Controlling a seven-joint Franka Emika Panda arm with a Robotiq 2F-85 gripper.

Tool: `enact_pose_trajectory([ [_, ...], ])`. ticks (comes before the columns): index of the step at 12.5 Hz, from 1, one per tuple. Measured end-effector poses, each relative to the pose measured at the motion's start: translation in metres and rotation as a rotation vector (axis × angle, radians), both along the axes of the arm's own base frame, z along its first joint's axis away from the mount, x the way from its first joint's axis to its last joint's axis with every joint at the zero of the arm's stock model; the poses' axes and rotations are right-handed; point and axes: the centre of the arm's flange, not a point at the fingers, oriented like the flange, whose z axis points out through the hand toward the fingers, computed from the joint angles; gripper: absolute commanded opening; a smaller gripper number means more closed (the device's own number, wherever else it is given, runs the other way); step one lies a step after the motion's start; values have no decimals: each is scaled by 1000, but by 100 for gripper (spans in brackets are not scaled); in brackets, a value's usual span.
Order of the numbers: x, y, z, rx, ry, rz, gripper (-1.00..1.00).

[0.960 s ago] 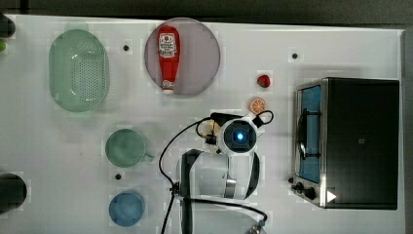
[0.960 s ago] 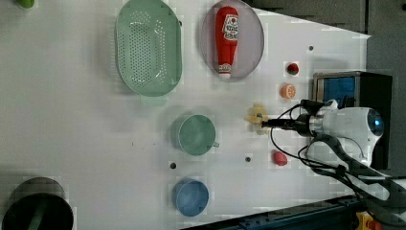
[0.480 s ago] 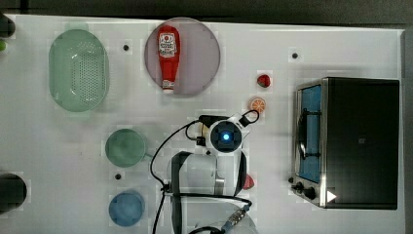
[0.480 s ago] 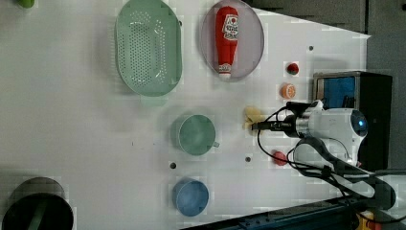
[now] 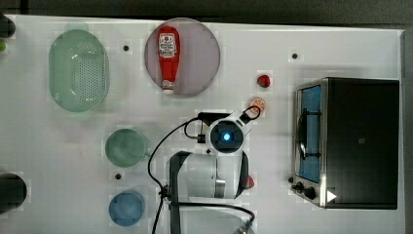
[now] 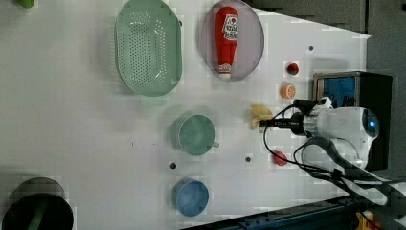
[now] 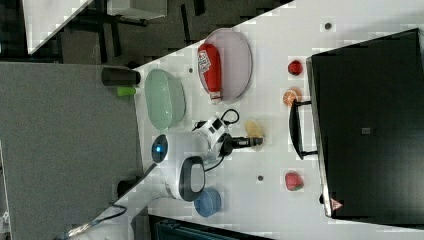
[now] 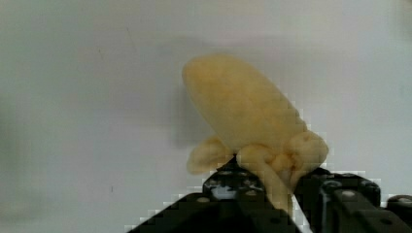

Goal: Pick Banana and place it in mug.

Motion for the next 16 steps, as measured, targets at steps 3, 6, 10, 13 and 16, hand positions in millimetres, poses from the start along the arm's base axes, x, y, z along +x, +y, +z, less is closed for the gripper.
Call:
enact_pose_trajectory([
  [3,1,-6,52,5,4,-15,-46],
  [6,-9,-9,132,6,-20,-19,-46],
  [10,-8,-16,263,9,-151,-31,-46],
  [13,-34,-1,309,-11,-130,-19,-46],
  [16,-30,61,298,-7,-102,-41,-46],
])
